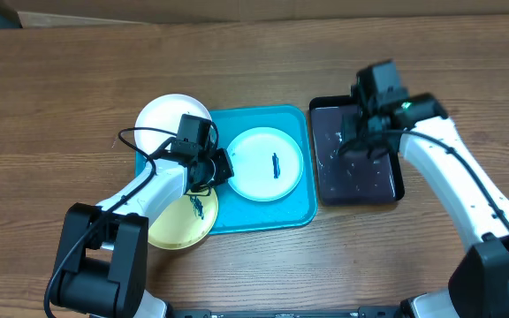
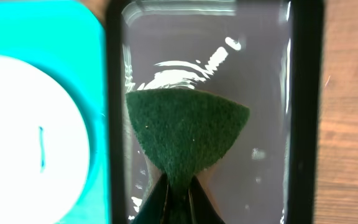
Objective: Clean dirty plates on tray and stack at the side
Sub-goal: 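Lift the sponge with the right gripper and carry it over the blue plate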
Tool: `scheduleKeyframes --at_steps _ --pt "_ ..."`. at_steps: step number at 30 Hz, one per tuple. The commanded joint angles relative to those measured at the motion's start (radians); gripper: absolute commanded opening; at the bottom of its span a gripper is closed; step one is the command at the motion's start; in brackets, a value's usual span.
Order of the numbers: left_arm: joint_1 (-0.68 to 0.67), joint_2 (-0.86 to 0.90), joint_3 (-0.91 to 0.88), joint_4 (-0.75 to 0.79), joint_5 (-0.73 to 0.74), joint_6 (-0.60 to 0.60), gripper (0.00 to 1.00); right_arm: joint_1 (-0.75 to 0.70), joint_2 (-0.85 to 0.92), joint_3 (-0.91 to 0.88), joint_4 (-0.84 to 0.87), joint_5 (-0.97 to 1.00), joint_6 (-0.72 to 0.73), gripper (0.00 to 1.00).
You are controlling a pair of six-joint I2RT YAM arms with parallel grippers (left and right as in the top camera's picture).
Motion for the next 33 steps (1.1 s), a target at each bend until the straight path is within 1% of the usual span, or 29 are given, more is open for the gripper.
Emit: scheduleKeyframes --at_steps 1,3,6,8,12,13,15,17,18,20,23,27,33 --pt "0.002 0.007 0.0 0.005 0.016 -0.002 0.04 0.018 -0.009 0.093 -0.008 -0.138 0.0 0.04" --pt "0.001 0.007 0.0 0.009 0.016 -0.002 0.04 0.035 -0.009 0.093 0.008 -0.23 0.017 0.04" --pt "-0.005 0.007 0.0 0.013 0.014 -0.002 0.04 0.076 -0.007 0.083 0.032 -0.26 0.059 0.04" --pt "-0.012 0.007 0.0 0.017 0.008 -0.002 0.04 0.115 -0.002 0.071 0.058 -0.246 0.06 0.04" --pt "-0.031 0.007 0.0 0.029 -0.002 -0.002 0.04 0.196 0.033 0.051 0.083 -0.121 0.061 0.04" --pt "-0.033 0.007 0.0 0.03 -0.007 -0.002 0.05 0.212 0.049 0.05 0.08 -0.086 0.061 0.04" --pt "-0.037 0.007 0.0 0.03 -0.015 -0.002 0.15 0.239 0.086 0.048 0.08 -0.039 0.06 0.04" --pt "-0.039 0.007 0.0 0.031 -0.018 -0.002 0.17 0.264 0.127 0.048 0.086 -0.002 0.061 0.04" --pt "-0.039 0.007 0.0 0.031 -0.018 -0.002 0.16 0.275 0.148 0.048 0.091 0.021 0.061 0.04" --pt "-0.039 0.007 0.0 0.03 -0.019 -0.002 0.04 0.294 0.18 0.048 0.1 0.065 0.061 0.04" --pt "-0.039 0.007 0.0 0.03 -0.023 -0.002 0.04 0.313 0.212 0.048 0.109 0.083 0.062 0.04" --pt "-0.039 0.007 0.0 0.03 -0.026 -0.002 0.04 0.319 0.232 0.046 0.109 0.115 0.111 0.04" --pt "-0.039 0.007 0.0 0.03 -0.026 -0.002 0.04 0.32 0.272 0.046 0.117 0.113 0.11 0.04"
